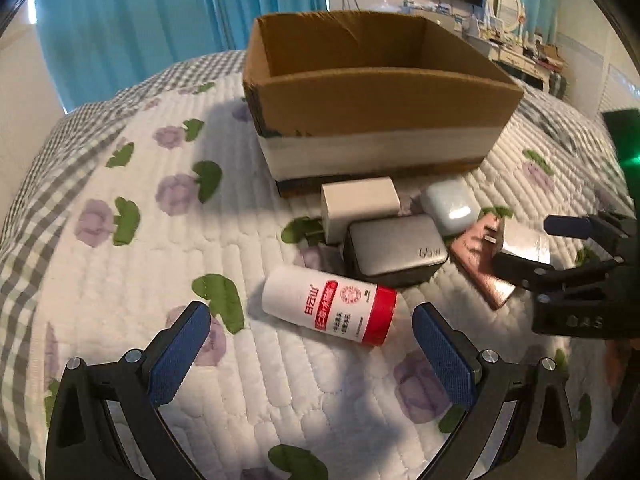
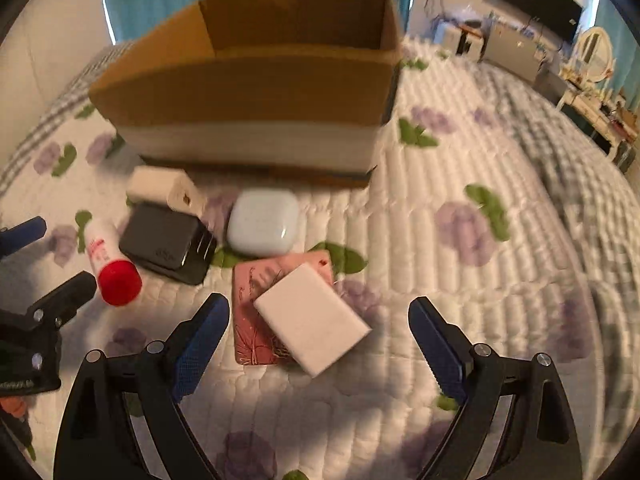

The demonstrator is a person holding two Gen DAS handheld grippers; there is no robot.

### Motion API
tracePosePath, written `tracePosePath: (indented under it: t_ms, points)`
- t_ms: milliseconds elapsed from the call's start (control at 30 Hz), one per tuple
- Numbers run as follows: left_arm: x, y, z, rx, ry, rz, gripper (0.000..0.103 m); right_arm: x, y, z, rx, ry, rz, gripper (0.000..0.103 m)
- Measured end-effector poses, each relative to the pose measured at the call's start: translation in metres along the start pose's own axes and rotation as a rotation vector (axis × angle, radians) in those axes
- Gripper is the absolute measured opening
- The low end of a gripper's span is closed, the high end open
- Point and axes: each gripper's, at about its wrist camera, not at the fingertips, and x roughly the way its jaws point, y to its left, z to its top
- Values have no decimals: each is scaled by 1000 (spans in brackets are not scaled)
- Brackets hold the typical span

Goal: Organize rigid objects
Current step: 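Grasp the red-capped bottle with the left gripper while the right grasps the white block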

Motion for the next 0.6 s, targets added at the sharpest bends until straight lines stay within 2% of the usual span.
tracePosePath:
  t_ms: [33,100,133,267,400,500,567,600]
  points:
    - [2,-1,0,4,7,2,103,6,0,-1,3,15,-4,91]
    - [7,0,-1,-1,25,-4,103,12,-2,-3,12,29,-14,81]
    - [9,-1,0,-5,36,-6,103,11,-3,-3,12,31,-8,64]
    - [22,-6,3,19,78,13,103,6,-1,-6,11,13,-12,62]
    - [32,-10,8,32,74,54,103,0,-3,-9,26,-6,7,62]
    - [43,-9,9,7,93,21,103,-4,-5,-12,37,-15,19,62]
    - [46,-9,7,14,98,25,95,-8,-7,-10,42,-15,25,62]
    - [45,-11,6,24,100,1,83,-8,-8,-10,44,-16,29,62]
